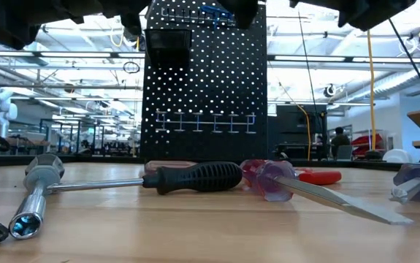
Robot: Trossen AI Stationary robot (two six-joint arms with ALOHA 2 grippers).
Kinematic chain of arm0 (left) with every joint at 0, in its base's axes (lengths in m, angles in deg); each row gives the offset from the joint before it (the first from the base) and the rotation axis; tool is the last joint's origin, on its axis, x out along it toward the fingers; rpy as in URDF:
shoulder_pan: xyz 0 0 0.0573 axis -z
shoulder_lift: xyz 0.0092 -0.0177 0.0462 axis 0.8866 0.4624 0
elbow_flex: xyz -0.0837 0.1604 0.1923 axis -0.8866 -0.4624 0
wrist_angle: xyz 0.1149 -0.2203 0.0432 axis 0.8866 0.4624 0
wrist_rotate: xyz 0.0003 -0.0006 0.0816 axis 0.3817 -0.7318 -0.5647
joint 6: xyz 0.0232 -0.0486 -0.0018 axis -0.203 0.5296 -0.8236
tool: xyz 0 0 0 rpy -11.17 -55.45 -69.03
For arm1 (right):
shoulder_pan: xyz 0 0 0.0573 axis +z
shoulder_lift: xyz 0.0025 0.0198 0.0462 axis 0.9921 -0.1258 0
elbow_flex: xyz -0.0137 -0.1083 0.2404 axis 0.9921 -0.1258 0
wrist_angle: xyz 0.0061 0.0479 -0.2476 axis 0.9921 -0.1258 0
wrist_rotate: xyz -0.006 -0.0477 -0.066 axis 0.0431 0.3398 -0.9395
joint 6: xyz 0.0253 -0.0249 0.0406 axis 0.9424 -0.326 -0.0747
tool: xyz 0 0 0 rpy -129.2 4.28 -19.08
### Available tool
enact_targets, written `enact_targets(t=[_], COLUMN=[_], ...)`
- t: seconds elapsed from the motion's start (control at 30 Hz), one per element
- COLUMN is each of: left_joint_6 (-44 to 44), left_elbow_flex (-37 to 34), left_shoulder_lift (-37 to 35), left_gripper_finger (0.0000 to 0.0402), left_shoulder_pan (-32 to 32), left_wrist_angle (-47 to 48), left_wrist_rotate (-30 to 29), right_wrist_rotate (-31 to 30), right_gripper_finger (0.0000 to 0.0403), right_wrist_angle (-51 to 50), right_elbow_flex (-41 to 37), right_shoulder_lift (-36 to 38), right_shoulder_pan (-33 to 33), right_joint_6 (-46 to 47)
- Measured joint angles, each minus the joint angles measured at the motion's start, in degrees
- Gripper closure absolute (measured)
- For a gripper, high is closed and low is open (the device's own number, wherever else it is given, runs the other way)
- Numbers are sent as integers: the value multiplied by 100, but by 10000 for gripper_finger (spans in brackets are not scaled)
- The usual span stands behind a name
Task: Hang tools onto peg board
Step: Hang the black screwdriver on the pegboard
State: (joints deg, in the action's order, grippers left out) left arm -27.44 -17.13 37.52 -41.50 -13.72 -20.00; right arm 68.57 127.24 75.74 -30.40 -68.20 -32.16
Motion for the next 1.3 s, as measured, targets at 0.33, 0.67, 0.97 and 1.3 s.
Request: enact_targets(t=[0.33, 0.67, 0.97, 1.3], left_joint_6=[0, 245, 758, 1019], left_elbow_flex=[0, 2, 2, 11], left_shoulder_lift=[0, 0, 0, -2], left_gripper_finger=[376, 376, 376, 376], left_shoulder_pan=[2, -149, -370, -426], left_wrist_angle=[9, 50, 169, 120], left_wrist_rotate=[122, 120, 111, -109], right_wrist_rotate=[-18, 343, 296, 196], right_gripper_finger=[52, 129, 160, 228], right_wrist_angle=[326, 300, 354, 5], right_elbow_flex=[154, 154, 199, 467], right_shoulder_lift=[-51, -53, -53, -53], right_shoulder_pan=[-147, -293, -295, -411], right_joint_6=[-273, 38, -35, -150])
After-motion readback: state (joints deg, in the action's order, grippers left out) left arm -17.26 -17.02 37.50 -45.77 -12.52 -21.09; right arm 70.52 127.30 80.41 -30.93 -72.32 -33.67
